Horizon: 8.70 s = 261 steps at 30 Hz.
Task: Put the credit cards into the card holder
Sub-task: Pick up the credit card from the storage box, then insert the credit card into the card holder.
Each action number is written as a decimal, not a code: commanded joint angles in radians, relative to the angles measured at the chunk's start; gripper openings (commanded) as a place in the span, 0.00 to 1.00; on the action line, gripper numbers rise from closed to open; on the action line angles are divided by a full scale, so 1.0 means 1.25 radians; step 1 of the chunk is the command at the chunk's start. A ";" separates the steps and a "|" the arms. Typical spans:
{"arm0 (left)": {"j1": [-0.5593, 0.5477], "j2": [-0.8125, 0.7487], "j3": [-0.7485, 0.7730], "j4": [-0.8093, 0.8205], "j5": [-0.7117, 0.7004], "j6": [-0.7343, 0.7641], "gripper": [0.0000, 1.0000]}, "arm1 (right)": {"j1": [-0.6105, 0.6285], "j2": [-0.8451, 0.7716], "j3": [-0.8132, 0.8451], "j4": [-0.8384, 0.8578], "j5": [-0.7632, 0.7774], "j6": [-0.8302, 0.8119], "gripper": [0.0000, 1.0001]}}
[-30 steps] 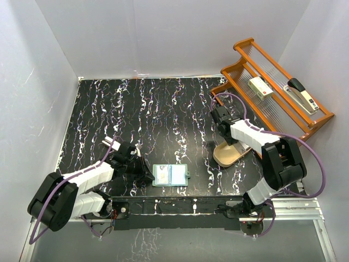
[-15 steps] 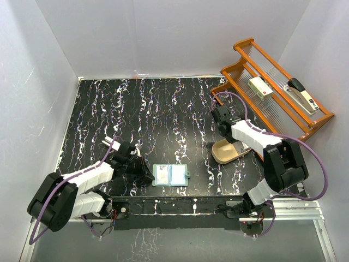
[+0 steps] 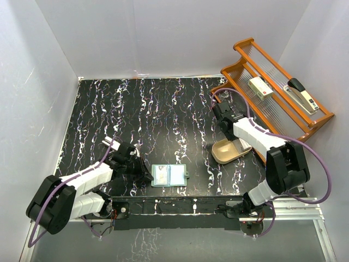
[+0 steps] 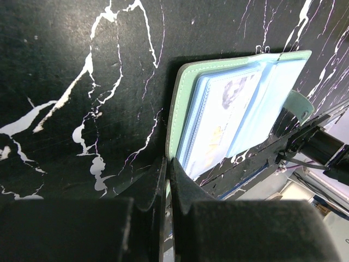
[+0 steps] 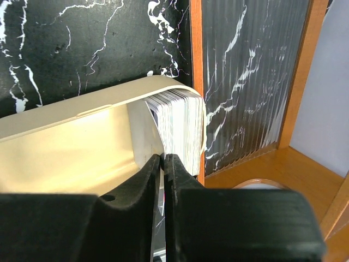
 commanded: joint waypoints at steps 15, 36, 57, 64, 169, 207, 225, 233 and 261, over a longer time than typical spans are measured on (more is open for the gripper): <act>-0.006 -0.111 0.044 -0.122 -0.063 -0.033 0.45 | -0.007 -0.165 0.147 -0.121 -0.230 0.128 0.00; -0.006 -0.232 0.313 -0.216 0.000 -0.050 0.91 | 0.331 -0.248 0.006 0.383 -0.666 0.688 0.00; -0.006 -0.298 0.213 0.064 0.153 -0.231 0.74 | 0.359 -0.350 -0.131 0.693 -0.701 0.954 0.00; -0.005 -0.275 0.224 0.107 0.197 -0.229 0.84 | 0.359 -0.382 -0.133 0.707 -0.703 0.985 0.00; -0.074 0.049 -0.086 0.392 -0.004 -0.191 0.00 | 0.510 0.041 -0.159 0.189 -0.279 0.710 0.27; -0.111 0.115 -0.084 0.471 -0.020 -0.118 0.00 | 0.517 0.076 -0.135 0.200 -0.257 0.701 0.22; -0.145 0.177 -0.093 0.550 -0.057 -0.119 0.00 | 0.517 0.080 -0.156 0.236 -0.284 0.700 0.17; -0.164 0.157 -0.098 0.522 -0.073 -0.117 0.04 | 0.517 0.089 -0.144 0.247 -0.252 0.676 0.15; -0.165 0.105 -0.077 0.395 -0.087 -0.097 0.00 | 0.517 0.078 -0.156 0.288 -0.257 0.654 0.13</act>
